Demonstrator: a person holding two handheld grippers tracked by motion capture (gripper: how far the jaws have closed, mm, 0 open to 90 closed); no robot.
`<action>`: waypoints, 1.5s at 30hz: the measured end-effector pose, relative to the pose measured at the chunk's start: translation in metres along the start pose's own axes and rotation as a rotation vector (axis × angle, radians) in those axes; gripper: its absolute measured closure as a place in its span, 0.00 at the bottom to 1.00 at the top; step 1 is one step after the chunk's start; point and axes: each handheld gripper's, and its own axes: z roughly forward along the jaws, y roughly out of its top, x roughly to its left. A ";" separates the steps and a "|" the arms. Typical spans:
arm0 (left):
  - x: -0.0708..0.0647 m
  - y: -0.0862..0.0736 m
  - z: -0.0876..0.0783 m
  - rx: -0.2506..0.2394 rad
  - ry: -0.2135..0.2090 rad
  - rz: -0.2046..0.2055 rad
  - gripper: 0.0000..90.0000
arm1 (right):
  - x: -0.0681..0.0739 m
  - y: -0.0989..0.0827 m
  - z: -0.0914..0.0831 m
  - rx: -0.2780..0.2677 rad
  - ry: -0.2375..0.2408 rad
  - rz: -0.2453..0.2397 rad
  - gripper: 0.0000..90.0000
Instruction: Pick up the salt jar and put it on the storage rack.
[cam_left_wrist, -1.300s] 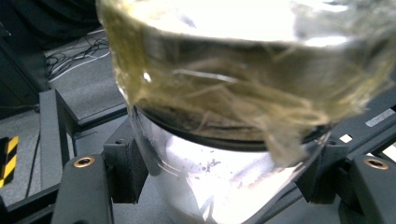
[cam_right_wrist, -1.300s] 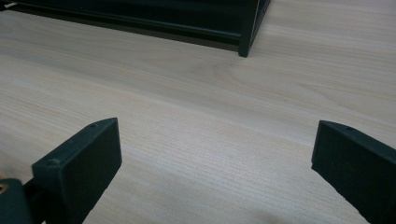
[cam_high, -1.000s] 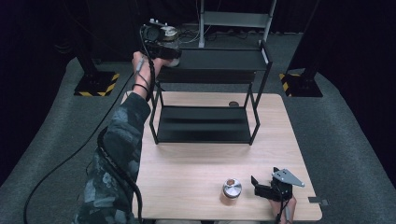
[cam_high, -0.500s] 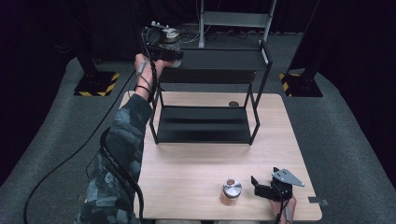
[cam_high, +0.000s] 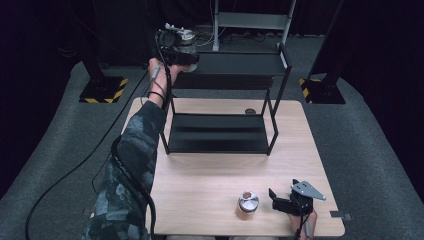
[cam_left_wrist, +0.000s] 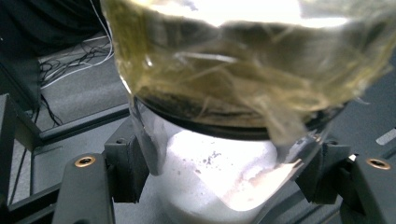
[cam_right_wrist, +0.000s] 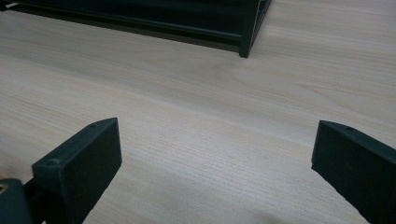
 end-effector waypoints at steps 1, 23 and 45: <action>-0.001 0.000 0.000 -0.001 0.002 -0.001 0.34 | 0.000 0.000 0.000 0.000 0.000 0.000 0.00; 0.002 0.010 -0.001 0.051 -0.005 0.005 0.29 | 0.000 0.000 0.000 0.002 0.001 0.000 0.00; -0.023 0.011 -0.053 0.230 -0.056 0.237 0.00 | 0.001 0.000 0.001 0.002 -0.005 -0.002 0.00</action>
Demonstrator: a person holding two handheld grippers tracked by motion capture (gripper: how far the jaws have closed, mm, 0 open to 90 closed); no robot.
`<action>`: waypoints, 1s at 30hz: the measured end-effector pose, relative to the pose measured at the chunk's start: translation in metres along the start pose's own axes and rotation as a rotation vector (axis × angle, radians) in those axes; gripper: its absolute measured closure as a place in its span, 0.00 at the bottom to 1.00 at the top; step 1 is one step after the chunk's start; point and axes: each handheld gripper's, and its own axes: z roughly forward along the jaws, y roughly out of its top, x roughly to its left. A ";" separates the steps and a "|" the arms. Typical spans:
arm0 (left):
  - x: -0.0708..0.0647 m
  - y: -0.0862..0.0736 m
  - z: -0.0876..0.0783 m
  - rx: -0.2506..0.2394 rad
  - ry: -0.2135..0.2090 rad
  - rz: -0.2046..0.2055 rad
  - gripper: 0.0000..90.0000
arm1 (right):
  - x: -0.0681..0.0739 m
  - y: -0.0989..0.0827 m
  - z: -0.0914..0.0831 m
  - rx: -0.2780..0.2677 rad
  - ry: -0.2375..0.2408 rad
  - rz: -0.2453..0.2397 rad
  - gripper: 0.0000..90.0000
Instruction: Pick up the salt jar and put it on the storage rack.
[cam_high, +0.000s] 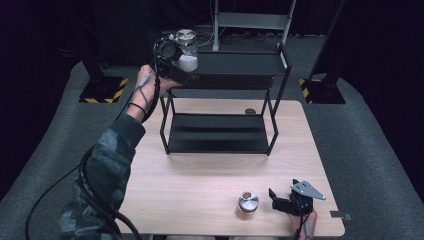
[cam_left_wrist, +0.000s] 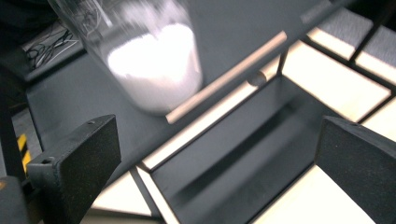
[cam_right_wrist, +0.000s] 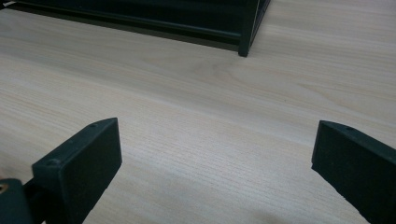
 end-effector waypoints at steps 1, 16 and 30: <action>-0.002 -0.003 -0.002 0.007 -0.004 0.013 0.00 | 0.000 0.000 0.000 0.000 -0.001 -0.001 0.00; -0.045 -0.079 -0.003 0.067 -0.050 0.173 0.00 | 0.002 0.002 0.000 0.010 -0.004 -0.006 0.00; -0.062 -0.176 0.039 0.156 -0.179 0.131 0.00 | 0.002 0.002 0.001 0.012 -0.006 -0.008 0.00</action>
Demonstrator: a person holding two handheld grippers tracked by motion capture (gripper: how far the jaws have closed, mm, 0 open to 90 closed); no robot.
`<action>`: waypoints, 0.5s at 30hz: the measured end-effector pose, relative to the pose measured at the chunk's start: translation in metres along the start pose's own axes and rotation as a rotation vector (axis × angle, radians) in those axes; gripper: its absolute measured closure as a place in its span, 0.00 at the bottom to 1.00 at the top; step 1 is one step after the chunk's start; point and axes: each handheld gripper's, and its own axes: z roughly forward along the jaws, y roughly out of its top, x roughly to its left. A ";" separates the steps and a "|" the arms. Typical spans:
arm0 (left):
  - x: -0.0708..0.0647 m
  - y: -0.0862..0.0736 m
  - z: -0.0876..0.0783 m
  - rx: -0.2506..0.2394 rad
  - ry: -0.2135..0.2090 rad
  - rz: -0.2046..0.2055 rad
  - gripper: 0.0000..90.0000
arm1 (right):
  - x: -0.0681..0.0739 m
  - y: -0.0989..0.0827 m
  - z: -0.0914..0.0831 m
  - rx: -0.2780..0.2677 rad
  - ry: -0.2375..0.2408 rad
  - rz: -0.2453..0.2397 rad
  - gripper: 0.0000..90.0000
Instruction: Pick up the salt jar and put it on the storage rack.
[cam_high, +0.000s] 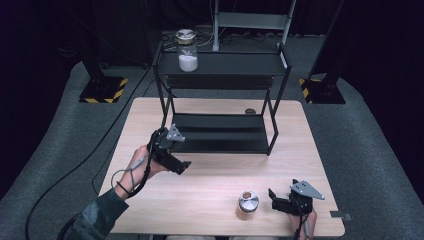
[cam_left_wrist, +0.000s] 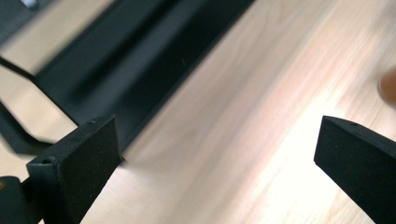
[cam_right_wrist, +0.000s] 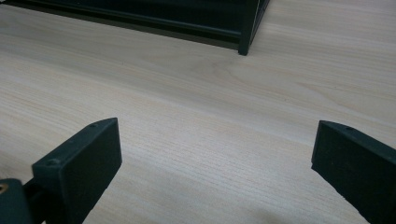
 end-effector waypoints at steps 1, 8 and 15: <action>-0.003 -0.009 0.006 0.005 0.001 -0.009 0.00 | 0.000 0.000 0.000 0.001 -0.001 -0.001 0.00; -0.020 -0.055 0.036 0.023 0.006 -0.062 0.00 | 0.000 0.000 0.000 0.002 -0.002 -0.001 0.00; -0.042 -0.091 0.063 0.006 0.025 -0.118 0.00 | 0.000 0.000 0.000 0.002 0.000 0.000 0.00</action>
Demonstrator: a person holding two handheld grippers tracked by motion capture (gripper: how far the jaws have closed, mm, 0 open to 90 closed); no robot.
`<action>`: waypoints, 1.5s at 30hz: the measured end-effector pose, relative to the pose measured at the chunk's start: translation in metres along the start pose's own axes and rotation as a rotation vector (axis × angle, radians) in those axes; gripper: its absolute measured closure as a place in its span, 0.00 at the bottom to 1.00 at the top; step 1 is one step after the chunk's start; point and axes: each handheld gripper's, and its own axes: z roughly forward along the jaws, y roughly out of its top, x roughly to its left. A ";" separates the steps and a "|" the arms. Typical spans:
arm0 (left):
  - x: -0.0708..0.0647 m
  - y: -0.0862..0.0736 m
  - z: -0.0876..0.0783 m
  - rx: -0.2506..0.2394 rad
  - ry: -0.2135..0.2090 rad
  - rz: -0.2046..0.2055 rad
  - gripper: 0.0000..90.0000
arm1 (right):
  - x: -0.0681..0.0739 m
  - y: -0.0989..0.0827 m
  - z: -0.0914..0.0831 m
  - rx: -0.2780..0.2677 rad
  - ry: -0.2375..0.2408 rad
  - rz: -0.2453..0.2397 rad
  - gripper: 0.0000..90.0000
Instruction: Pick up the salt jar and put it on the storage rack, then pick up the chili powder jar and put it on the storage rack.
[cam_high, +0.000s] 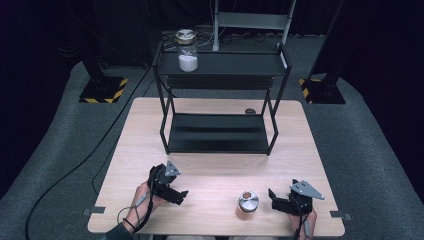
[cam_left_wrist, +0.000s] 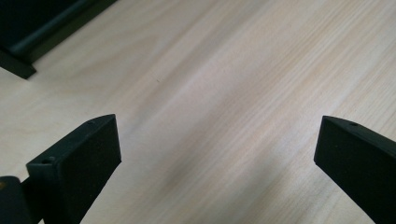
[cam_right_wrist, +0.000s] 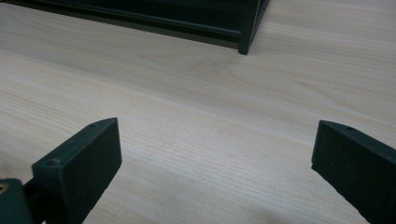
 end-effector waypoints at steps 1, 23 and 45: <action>-0.002 -0.004 0.003 -0.003 -0.001 -0.009 0.00 | 0.000 0.000 0.000 0.000 0.000 -0.001 0.00; -0.012 -0.038 0.021 -0.093 0.013 -0.120 0.00 | 0.001 0.000 0.000 0.003 -0.004 -0.001 0.00; -0.015 -0.045 0.022 -0.124 0.022 -0.126 0.00 | 0.001 0.010 -0.001 0.048 0.014 -0.012 0.00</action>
